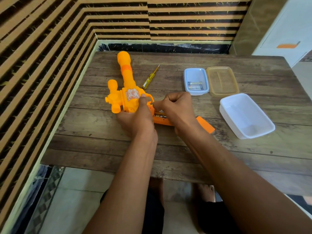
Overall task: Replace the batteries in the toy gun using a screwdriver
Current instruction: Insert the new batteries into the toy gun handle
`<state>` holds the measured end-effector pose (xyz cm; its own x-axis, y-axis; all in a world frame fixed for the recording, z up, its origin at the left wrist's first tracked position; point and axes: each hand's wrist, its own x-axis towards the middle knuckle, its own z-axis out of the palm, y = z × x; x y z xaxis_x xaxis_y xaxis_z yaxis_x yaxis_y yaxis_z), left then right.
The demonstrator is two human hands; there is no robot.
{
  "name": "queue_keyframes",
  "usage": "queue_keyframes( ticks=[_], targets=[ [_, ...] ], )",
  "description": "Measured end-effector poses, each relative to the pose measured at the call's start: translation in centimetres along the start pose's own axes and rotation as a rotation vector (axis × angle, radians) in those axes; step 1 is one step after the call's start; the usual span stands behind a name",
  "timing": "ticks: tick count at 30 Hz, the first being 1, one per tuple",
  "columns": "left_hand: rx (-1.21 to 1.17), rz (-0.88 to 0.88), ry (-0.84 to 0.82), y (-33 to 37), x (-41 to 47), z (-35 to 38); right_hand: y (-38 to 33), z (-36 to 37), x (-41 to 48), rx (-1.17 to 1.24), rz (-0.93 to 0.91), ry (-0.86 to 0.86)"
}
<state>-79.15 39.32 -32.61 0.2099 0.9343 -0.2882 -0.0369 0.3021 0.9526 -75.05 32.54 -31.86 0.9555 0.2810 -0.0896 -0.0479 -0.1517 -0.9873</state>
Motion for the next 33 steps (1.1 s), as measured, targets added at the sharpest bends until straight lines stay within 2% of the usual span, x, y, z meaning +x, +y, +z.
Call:
queue_keyframes(
  ticks=[6,11,28,33],
  targets=[
    [0.000,-0.005,0.010,-0.1,0.0,0.1,-0.3,-1.2,0.5,0.011,0.058,-0.124],
    [0.008,0.010,0.022,-0.3,0.1,0.1,-0.1,-1.4,0.7,0.021,0.068,-0.143],
    [0.041,-0.049,0.028,-0.4,0.2,0.0,-0.5,0.0,0.1,-0.005,0.051,-0.014],
    [0.034,-0.058,0.028,-0.3,0.2,0.0,-0.9,-0.3,0.0,-0.026,0.068,-0.029]
  ],
)
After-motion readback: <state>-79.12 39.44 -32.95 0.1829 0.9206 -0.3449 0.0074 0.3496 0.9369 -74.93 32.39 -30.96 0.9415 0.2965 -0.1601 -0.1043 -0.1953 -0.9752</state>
